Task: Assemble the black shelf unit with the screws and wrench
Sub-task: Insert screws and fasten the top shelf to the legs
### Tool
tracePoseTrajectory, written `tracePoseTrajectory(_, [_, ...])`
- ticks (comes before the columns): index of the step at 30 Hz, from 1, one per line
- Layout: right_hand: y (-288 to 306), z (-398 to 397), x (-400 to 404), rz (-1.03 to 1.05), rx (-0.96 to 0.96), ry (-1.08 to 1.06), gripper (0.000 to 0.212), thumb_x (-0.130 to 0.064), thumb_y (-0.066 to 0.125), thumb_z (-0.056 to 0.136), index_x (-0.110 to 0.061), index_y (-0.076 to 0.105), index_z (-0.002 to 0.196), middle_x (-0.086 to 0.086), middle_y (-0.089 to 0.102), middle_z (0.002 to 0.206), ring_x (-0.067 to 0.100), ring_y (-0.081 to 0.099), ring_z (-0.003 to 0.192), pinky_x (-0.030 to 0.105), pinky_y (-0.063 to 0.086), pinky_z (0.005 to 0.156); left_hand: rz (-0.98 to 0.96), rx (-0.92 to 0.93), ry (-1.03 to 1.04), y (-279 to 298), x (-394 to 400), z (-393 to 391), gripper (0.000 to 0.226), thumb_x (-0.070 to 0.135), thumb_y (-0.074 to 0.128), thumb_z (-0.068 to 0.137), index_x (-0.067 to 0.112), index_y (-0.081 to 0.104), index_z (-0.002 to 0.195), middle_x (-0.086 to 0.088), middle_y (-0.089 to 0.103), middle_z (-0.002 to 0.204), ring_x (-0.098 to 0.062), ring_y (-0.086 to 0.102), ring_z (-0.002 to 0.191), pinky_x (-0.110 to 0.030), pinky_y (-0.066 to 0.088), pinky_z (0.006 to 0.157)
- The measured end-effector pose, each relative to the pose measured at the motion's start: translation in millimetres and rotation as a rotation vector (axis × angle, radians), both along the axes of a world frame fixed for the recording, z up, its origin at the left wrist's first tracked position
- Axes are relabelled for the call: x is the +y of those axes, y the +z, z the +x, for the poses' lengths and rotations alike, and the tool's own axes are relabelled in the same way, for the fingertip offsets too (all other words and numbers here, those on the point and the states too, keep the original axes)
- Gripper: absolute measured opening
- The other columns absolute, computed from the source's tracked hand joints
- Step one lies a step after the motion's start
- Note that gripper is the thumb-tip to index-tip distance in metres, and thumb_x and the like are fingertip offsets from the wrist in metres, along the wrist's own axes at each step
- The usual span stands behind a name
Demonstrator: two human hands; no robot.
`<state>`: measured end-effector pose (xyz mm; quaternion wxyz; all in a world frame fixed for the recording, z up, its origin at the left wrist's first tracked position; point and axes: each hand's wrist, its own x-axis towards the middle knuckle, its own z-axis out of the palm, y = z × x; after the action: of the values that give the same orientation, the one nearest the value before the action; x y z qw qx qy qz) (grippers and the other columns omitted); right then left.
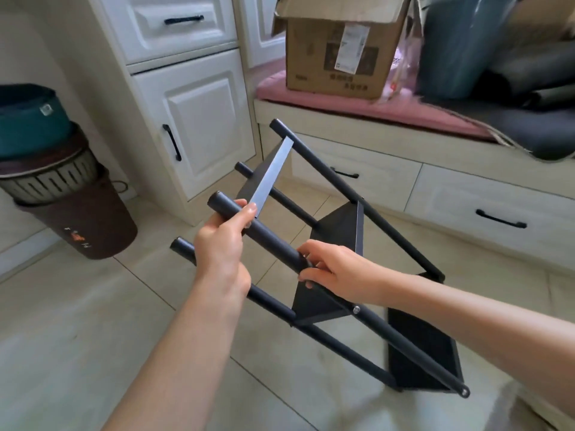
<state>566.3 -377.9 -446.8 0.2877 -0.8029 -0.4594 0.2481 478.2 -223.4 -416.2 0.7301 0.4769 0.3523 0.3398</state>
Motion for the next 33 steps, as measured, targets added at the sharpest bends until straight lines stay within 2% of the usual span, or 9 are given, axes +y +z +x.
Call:
tracePoseTrajectory(2, [14,-6,-10,0.044,0.023,-0.048,0.019,-0.022,0.056,0.100,-0.019,0.050,0.118,0.002,0.070,0.103,0.018,0.067,0.096,0.041,0.055,0.091,0.080,-0.012,-0.024,15,-9,5,0.014,0.015,0.078,0.084,0.019,0.070,0.074,0.018,0.064,0.059,0.001,0.061,0.066,-0.011,0.038,0.071])
tracePoseTrajectory(4, [26,-11,-21,0.084,0.064,-0.085,0.020,-0.022,0.057,0.099,-0.021,0.049,0.118,0.004,0.070,0.107,0.017,0.068,0.098,0.041,0.055,0.092,0.153,-0.021,-0.060,30,-20,9,0.014,0.016,0.079,0.084,0.020,0.070,0.074,0.019,0.063,0.058,-0.002,0.059,0.070,-0.012,0.041,0.070])
tracePoseTrajectory(8, [42,-22,-46,0.149,0.134,-0.152,0.023,-0.019,0.057,0.099,-0.020,0.047,0.120,0.005,0.070,0.111,0.017,0.069,0.101,0.039,0.057,0.093,0.295,-0.047,-0.165,53,-48,15,0.011,0.020,0.079,0.085,0.023,0.070,0.078,0.022,0.063,0.060,0.005,0.060,0.065,-0.006,0.042,0.063])
tracePoseTrajectory(11, [44,-31,-65,0.209,0.169,-0.228,0.028,-0.016,0.060,0.097,-0.016,0.048,0.123,0.007,0.069,0.113,0.021,0.069,0.101,0.040,0.057,0.091,0.417,-0.040,-0.228,62,-70,12,0.009,0.024,0.079,0.085,0.022,0.070,0.084,0.014,0.066,0.072,0.012,0.059,0.064,0.001,0.038,0.055])
tracePoseTrajectory(20, [38,-43,-110,0.376,0.303,-0.405,0.027,-0.009,0.070,0.089,-0.019,0.061,0.112,0.004,0.072,0.105,0.021,0.072,0.094,0.046,0.060,0.085,0.591,0.010,-0.321,76,-121,-4,0.011,0.024,0.077,0.087,0.020,0.070,0.095,0.010,0.067,0.082,0.012,0.061,0.073,0.000,0.041,0.060])
tracePoseTrajectory(26, [33,-47,-118,0.406,0.338,-0.408,0.027,-0.013,0.073,0.087,-0.022,0.063,0.110,0.000,0.075,0.101,0.013,0.073,0.089,0.036,0.060,0.084,0.711,0.039,-0.388,82,-124,-12,0.013,0.020,0.079,0.084,0.024,0.070,0.092,0.005,0.069,0.087,0.006,0.063,0.076,-0.004,0.044,0.067])
tracePoseTrajectory(28, [32,-46,-120,0.408,0.347,-0.400,0.025,-0.014,0.073,0.087,-0.023,0.063,0.108,0.000,0.075,0.099,0.012,0.073,0.087,0.033,0.060,0.082,0.750,0.049,-0.413,84,-126,-14,0.014,0.020,0.080,0.084,0.026,0.069,0.091,0.011,0.070,0.086,0.005,0.063,0.077,-0.006,0.046,0.070])
tracePoseTrajectory(30, [31,-46,-122,0.422,0.387,-0.386,0.022,-0.015,0.071,0.089,-0.021,0.063,0.108,-0.001,0.076,0.099,0.013,0.073,0.088,0.035,0.061,0.082,0.778,0.051,-0.429,85,-127,-17,0.015,0.019,0.080,0.084,0.026,0.069,0.091,0.016,0.070,0.084,0.007,0.062,0.076,-0.006,0.045,0.070])
tracePoseTrajectory(33, [29,-46,-123,0.435,0.442,-0.373,0.021,-0.015,0.070,0.090,-0.018,0.064,0.110,-0.002,0.076,0.100,0.016,0.073,0.091,0.042,0.061,0.082,0.829,0.061,-0.426,84,-133,-22,0.017,0.018,0.078,0.085,0.026,0.067,0.096,0.014,0.069,0.093,0.008,0.061,0.079,-0.003,0.043,0.071])
